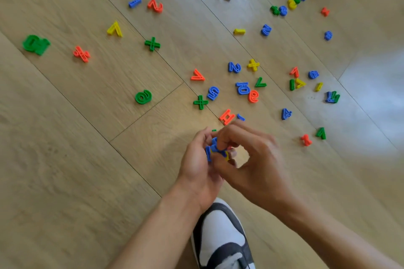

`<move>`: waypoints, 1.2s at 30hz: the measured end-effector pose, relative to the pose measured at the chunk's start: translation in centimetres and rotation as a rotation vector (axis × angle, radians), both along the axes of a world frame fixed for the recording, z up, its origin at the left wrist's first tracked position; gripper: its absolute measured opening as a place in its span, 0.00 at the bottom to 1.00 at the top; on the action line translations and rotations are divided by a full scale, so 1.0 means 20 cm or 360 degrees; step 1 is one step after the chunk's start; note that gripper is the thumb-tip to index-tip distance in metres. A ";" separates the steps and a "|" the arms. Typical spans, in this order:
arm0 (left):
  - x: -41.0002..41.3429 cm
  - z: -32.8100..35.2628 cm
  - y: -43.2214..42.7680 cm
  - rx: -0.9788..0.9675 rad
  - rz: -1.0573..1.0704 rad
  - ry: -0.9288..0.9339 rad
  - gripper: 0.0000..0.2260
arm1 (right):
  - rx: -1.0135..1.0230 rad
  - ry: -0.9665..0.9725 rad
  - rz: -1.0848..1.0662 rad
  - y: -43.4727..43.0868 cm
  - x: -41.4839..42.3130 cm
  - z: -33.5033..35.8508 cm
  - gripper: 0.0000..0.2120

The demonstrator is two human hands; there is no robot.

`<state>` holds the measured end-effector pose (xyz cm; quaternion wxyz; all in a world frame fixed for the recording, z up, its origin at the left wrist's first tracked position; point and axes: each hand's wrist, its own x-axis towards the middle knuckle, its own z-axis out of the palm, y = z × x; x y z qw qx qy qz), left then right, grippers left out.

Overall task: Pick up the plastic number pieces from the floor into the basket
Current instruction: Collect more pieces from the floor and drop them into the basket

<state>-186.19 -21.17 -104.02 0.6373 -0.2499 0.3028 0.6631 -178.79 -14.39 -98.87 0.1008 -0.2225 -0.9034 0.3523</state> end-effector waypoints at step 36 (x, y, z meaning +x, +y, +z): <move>-0.22 -0.18 0.19 -0.0462 -0.1563 0.2999 0.05 | -0.0068 -0.0261 -0.0299 0.51 -0.04 -0.35 0.09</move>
